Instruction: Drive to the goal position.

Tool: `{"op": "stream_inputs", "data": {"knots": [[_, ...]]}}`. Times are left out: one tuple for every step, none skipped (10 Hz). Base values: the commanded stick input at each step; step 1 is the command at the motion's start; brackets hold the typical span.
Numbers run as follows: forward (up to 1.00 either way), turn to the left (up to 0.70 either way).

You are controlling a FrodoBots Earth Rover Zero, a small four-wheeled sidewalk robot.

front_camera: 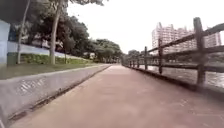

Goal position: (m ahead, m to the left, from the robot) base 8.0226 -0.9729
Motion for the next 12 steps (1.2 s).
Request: {"op": "stream_inputs", "data": {"knots": [[0.97, 0.0], [0.97, 0.0], [0.97, 0.0], [0.97, 0.0], [0.97, 0.0], [0.97, 0.0], [0.97, 0.0], [0.97, 0.0], [0.97, 0.0], [0.97, 0.0], [0.97, 0.0], [0.97, 0.0]]}}
